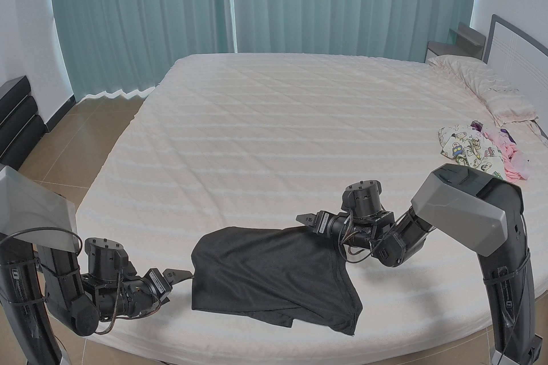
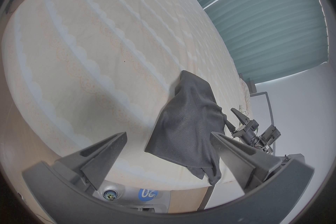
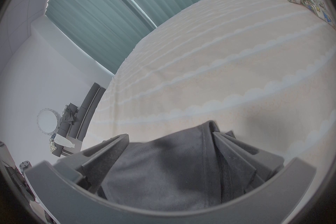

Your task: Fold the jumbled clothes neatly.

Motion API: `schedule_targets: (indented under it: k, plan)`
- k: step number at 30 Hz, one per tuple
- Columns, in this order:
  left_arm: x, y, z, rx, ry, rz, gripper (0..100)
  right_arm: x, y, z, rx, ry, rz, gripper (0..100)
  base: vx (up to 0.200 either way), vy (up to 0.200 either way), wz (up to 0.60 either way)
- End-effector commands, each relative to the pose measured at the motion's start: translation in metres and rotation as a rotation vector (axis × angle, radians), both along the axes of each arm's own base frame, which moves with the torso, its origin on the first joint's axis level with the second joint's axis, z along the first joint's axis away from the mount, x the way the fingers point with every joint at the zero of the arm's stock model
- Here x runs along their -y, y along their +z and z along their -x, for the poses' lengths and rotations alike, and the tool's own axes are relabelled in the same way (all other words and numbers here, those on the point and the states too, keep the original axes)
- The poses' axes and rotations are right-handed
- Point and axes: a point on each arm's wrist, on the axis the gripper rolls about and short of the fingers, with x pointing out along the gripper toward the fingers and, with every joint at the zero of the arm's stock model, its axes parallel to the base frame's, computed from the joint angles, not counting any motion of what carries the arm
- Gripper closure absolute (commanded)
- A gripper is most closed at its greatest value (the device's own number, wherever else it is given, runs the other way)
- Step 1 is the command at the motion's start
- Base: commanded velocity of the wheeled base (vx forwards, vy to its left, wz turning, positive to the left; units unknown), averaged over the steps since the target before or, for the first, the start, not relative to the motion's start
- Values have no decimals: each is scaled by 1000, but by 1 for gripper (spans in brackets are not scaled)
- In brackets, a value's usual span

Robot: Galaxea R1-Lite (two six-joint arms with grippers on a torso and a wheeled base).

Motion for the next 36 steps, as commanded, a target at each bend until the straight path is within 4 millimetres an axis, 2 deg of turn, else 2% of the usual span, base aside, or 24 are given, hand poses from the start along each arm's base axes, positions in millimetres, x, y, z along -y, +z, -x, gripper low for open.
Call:
schedule_targets:
  k: [1, 2, 3, 8, 18, 24, 36]
  plan:
    - [0, 0, 0, -1, 0, 0, 0, -4, -6, -4, -2, 2, 4, 0, 0, 0, 0]
    - [0, 0, 0, -2, 0, 0, 0, -4, -6, -4, -8, 2, 7, 0, 0, 0, 0]
    - [0, 0, 0, 1, 0, 0, 0, -4, -6, -4, -17, 3, 13, 100, 0, 0, 0]
    - [0, -1, 0, -2, 0, 0, 0, -4, -4, -5, -28, 5, 33, 100, 0, 0, 0]
    - [0, 0, 0, -1, 0, 0, 0, 13, 3, -19, 14, -90, 47, 100, 0, 0, 0]
    - [0, -1, 0, -2, 1, -1, 0, 26, 1, -23, 1, -123, 54, 100, 0, 0, 0]
    - [0, -1, 0, 0, 1, -1, 0, 31, -3, -32, 11, -144, 46, 100, 0, 0, 0]
